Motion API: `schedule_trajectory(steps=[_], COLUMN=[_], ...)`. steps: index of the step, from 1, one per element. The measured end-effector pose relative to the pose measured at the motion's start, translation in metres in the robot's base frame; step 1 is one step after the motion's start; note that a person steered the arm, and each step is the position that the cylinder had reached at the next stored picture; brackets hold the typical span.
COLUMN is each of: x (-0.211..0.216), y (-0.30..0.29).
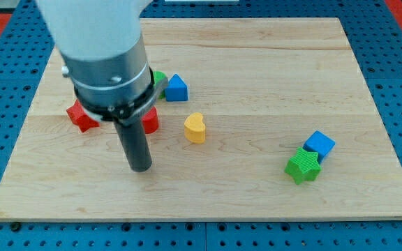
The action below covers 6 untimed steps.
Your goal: Move the yellow heart to top left side of the blue cube
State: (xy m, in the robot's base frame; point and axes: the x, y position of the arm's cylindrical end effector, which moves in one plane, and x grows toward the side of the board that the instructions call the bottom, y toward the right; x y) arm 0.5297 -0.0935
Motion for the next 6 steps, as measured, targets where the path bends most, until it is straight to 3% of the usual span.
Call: schedule_trajectory(steps=[1,2,6], x=[-0.041,-0.052,-0.061], y=[0.021,0.045,0.236])
